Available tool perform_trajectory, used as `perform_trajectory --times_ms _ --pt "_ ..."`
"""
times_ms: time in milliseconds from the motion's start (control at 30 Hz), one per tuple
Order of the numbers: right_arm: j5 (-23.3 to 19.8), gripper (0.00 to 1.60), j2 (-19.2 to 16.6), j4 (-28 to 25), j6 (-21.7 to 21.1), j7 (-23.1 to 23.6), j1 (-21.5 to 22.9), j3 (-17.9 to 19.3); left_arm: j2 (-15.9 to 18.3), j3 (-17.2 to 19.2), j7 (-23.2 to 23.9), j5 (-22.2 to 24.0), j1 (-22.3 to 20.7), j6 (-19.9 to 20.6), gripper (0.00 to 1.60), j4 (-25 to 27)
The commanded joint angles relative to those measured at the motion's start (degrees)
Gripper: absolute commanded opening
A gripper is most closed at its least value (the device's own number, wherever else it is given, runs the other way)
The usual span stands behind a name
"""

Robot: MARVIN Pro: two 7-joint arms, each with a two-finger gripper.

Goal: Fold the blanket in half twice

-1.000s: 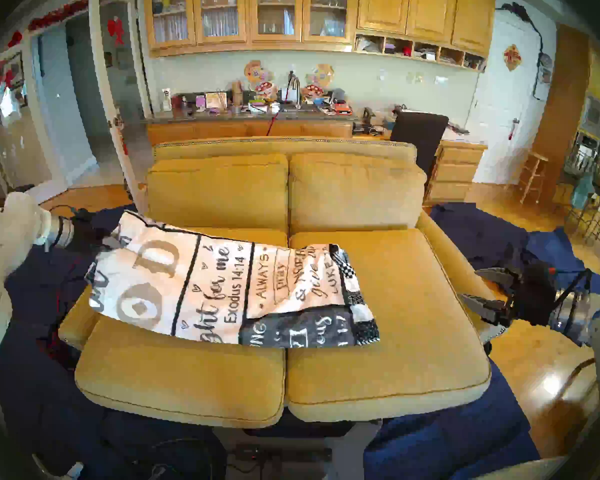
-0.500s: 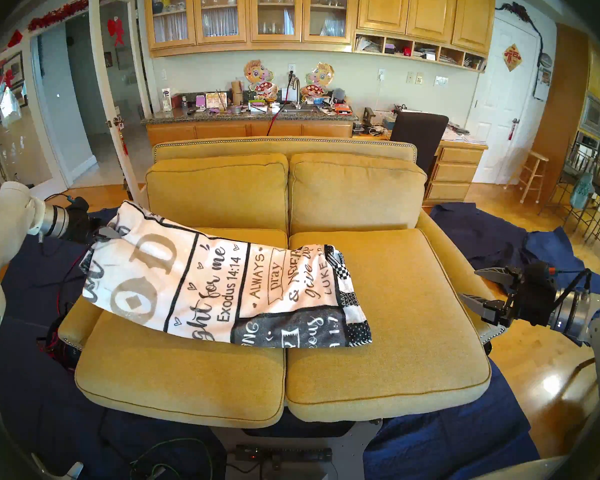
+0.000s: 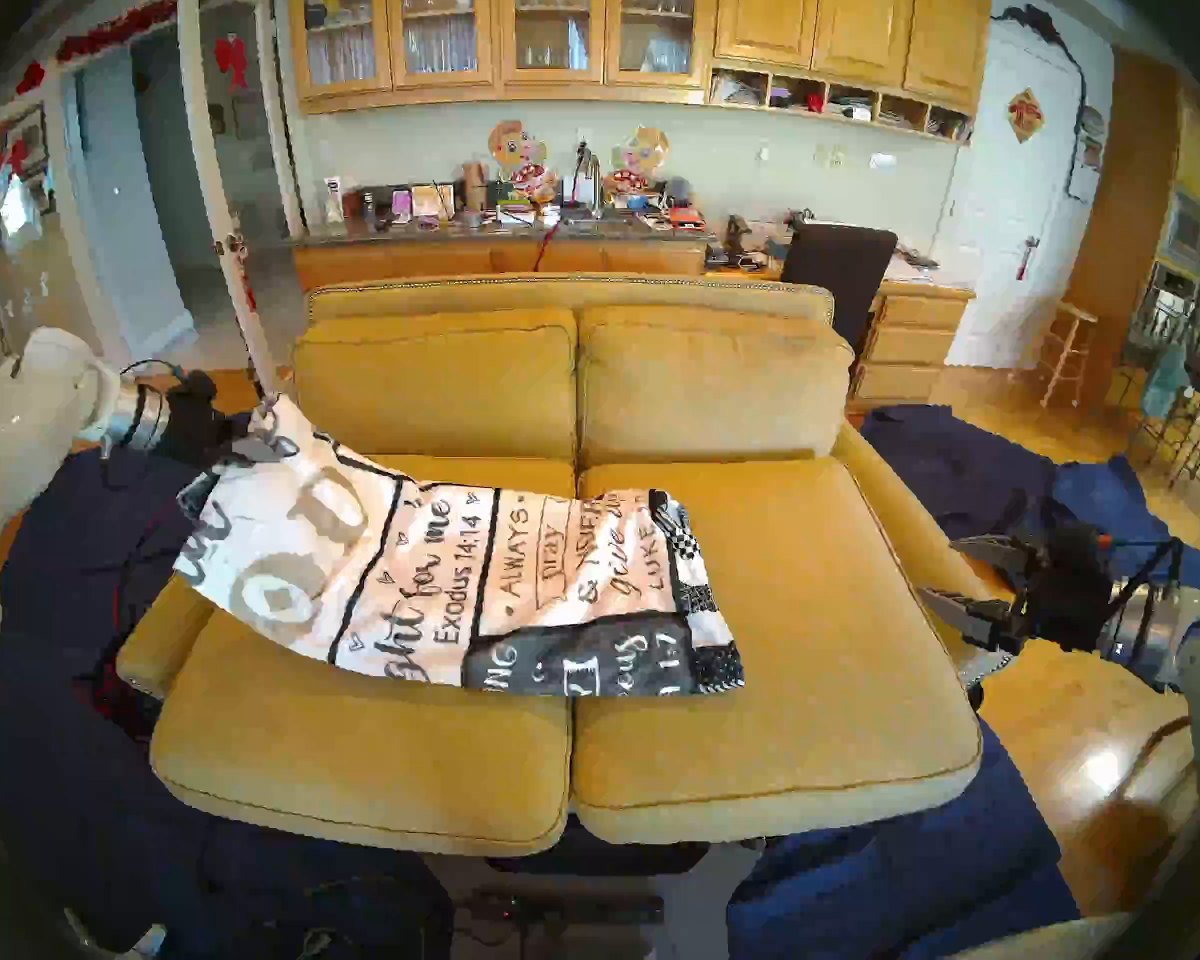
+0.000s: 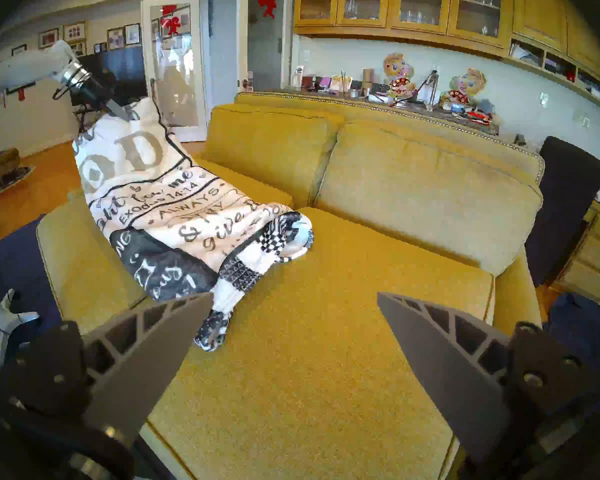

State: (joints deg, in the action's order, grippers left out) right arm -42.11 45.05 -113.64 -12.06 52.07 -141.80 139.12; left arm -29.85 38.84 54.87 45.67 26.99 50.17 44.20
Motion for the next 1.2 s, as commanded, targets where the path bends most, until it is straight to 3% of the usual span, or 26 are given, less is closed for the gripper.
perform_trajectory --times_ms 0,667,1167 --pt "-0.1 1.6 -0.2 -0.4 0.2 0.0 0.6 0.9 0.1 1.3 5.0 2.0 -2.9 0.7 0.0 7.1" --pt "-0.1 1.6 -0.2 -0.2 0.2 -0.1 0.5 0.4 0.5 0.6 -0.9 3.3 -1.3 4.3 0.0 23.6" --pt "0.0 1.6 -0.2 -0.1 0.2 -0.1 0.5 0.0 4.2 -0.2 -4.1 3.9 0.9 4.8 0.0 37.8"
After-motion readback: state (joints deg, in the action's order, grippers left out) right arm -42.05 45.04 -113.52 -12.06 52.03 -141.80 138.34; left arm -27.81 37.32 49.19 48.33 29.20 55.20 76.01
